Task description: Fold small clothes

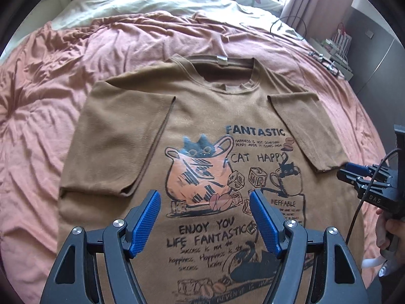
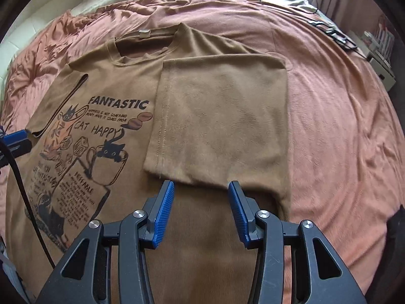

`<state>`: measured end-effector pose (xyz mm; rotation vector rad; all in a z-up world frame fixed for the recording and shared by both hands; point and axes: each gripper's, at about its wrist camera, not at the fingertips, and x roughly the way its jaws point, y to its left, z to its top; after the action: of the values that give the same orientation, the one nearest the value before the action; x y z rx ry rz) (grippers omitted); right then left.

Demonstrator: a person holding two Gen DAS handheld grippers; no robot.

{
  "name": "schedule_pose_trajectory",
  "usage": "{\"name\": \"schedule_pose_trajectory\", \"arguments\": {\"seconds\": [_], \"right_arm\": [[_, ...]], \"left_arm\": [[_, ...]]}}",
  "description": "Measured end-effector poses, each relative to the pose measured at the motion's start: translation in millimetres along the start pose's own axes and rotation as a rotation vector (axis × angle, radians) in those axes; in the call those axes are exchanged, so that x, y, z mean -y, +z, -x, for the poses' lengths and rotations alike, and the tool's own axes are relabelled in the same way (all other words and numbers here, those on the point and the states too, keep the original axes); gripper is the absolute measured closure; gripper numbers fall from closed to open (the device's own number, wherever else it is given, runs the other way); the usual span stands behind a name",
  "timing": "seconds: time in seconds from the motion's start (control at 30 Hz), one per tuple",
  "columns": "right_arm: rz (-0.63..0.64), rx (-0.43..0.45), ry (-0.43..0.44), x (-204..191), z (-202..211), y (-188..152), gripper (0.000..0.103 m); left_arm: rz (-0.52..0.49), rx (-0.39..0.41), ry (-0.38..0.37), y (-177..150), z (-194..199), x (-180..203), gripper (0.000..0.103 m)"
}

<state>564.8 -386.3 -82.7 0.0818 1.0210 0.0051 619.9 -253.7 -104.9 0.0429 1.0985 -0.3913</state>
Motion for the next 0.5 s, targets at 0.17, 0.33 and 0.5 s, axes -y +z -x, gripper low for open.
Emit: {"name": "schedule_pose_trajectory", "arguments": {"seconds": [0.17,0.33,0.5], "right_arm": [[-0.038,0.025,-0.009,-4,39,-10,0.038],[-0.072,0.097,-0.126,-7,96,-31,0.013],[-0.086,0.134,-0.143,-21,141,-54,0.000]], "left_arm": [[0.022,0.061,-0.031,-2,38,-8,0.018],[0.004,0.111,-0.032,-11,77,-11,0.005],[-0.029,0.131,-0.058,-19,120,-12,0.000]]}}
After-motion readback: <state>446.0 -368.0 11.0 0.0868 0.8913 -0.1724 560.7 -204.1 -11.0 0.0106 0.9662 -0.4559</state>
